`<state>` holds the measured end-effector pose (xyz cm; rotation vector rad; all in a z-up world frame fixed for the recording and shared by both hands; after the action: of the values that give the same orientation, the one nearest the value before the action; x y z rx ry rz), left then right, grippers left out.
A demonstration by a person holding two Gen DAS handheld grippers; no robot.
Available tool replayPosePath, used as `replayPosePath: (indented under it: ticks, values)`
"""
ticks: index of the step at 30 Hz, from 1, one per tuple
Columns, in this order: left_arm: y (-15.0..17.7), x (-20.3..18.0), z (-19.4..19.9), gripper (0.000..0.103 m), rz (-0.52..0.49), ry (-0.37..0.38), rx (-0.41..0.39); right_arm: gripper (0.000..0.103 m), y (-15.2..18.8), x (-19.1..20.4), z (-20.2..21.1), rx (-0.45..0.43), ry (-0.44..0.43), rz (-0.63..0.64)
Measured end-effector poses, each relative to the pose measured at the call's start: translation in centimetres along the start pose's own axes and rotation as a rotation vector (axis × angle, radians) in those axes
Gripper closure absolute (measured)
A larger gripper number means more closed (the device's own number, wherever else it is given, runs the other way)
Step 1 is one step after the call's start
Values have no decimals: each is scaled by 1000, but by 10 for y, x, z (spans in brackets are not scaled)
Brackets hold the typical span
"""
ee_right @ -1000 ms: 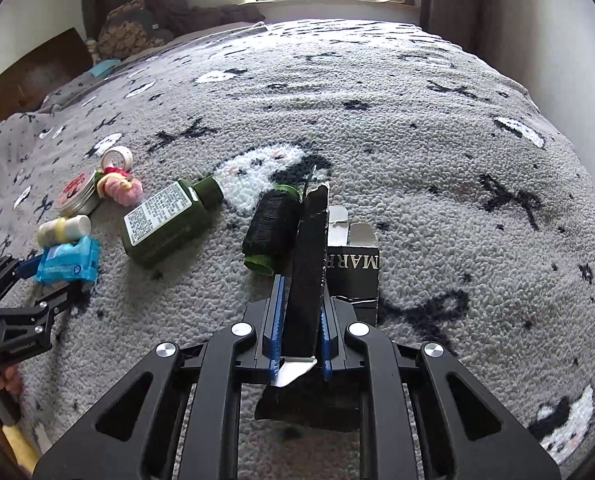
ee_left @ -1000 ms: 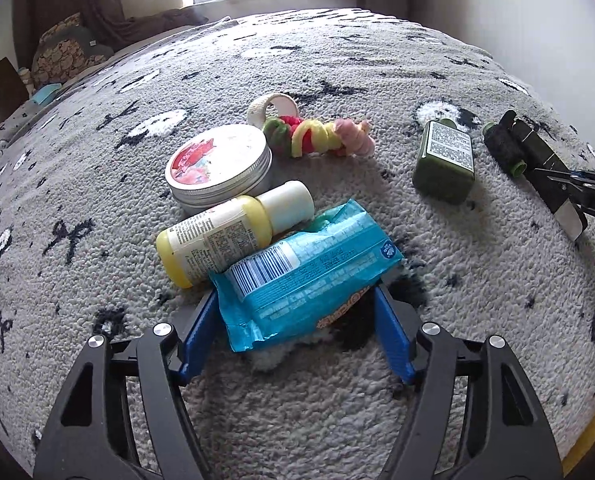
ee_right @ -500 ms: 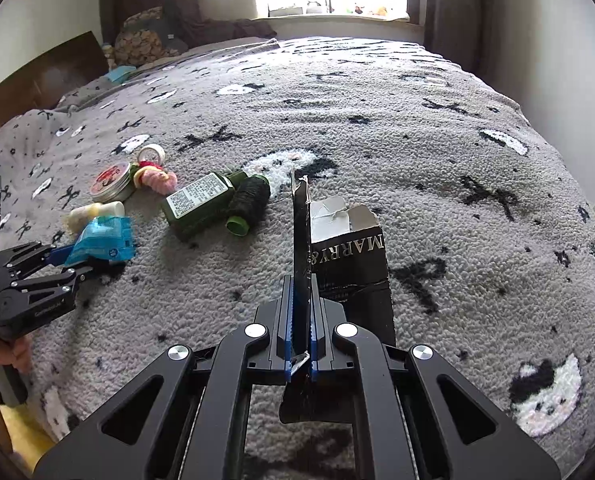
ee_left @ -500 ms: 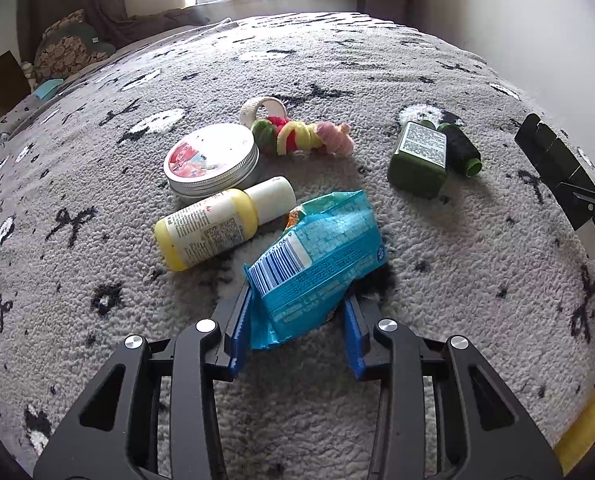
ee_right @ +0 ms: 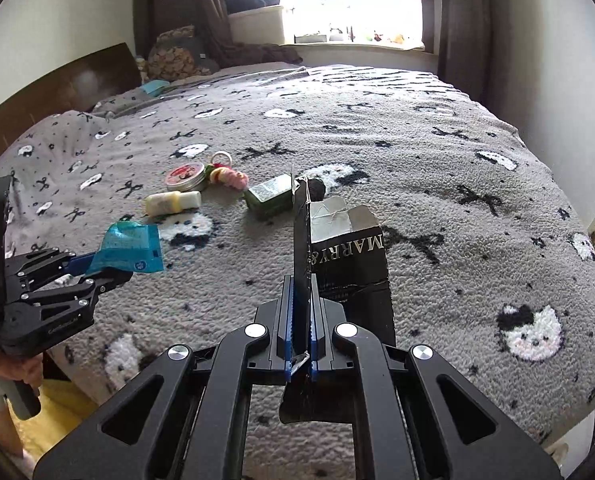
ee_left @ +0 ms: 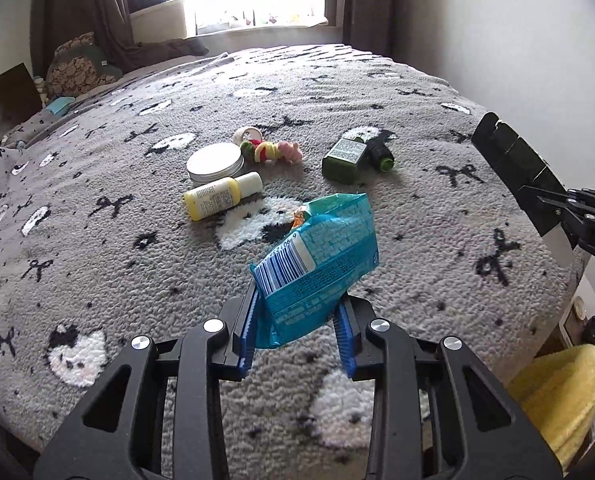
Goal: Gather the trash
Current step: 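Lower the packet and box into the bin and open both tools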
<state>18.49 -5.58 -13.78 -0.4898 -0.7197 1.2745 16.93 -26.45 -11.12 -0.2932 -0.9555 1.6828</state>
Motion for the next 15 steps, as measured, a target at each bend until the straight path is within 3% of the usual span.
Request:
replayPosePath:
  ticks: [15]
  values:
    - [45,-10,116,72,12,8,-137,96,57,56,77,-58,-38,34]
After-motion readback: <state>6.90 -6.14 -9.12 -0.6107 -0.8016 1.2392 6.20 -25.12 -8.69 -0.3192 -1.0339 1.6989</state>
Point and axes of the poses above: each gripper's, at about its wrist camera, not at the fingertips, and z roughly against the way its jaws point, x to its left, y to its underside, the point moved 2 cm from there along -z, roughly the way its jaws point, and after that the axes turned 15 degrees about -y, right-handed, at the moved point
